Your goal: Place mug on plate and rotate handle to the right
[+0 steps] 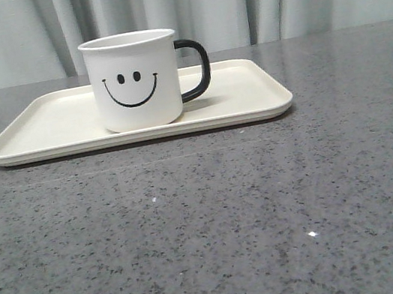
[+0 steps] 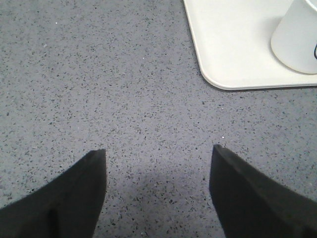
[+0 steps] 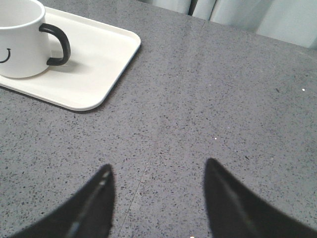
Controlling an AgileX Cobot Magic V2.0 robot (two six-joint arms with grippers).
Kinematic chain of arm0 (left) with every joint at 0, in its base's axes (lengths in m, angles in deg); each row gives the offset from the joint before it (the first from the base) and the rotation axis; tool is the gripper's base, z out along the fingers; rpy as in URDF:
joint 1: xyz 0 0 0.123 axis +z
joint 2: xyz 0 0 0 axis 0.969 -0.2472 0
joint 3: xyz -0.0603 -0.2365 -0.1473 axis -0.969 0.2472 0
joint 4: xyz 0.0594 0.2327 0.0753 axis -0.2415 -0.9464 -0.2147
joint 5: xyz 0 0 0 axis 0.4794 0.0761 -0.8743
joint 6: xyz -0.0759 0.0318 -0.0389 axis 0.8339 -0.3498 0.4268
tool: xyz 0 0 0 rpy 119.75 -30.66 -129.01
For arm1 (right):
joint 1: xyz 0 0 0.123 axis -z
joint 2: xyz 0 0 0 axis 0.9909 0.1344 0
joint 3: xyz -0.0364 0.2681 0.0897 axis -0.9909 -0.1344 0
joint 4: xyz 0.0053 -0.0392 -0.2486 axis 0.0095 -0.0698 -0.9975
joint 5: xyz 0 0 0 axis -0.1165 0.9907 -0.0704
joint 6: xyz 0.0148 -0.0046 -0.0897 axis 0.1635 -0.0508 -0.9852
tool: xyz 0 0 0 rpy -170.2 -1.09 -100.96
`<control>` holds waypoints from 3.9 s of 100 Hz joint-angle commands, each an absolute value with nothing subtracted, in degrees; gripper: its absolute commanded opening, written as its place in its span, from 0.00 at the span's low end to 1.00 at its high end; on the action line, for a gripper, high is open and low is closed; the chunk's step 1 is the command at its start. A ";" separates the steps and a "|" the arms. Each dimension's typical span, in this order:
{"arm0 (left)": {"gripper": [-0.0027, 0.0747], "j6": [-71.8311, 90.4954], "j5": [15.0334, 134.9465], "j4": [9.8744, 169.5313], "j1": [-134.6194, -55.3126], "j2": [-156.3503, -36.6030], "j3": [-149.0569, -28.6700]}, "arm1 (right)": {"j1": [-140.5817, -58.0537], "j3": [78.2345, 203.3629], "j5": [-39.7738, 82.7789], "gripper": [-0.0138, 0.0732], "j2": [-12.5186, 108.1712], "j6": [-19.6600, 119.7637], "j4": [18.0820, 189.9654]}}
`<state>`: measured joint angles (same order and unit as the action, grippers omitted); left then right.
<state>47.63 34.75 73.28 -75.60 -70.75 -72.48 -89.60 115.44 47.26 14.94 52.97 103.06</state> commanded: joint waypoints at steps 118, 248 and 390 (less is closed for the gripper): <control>0.01 48.07 38.88 74.34 -75.38 -70.88 -73.91 | -89.28 116.77 43.52 0.08 15.34 53.05 103.40; 0.01 48.07 79.09 65.08 -76.02 -39.25 -36.30 | -89.28 116.77 43.52 0.08 15.34 53.05 103.40; 0.01 52.58 83.39 59.32 -76.02 -36.97 -30.89 | -89.28 116.77 43.52 0.08 15.34 53.05 103.40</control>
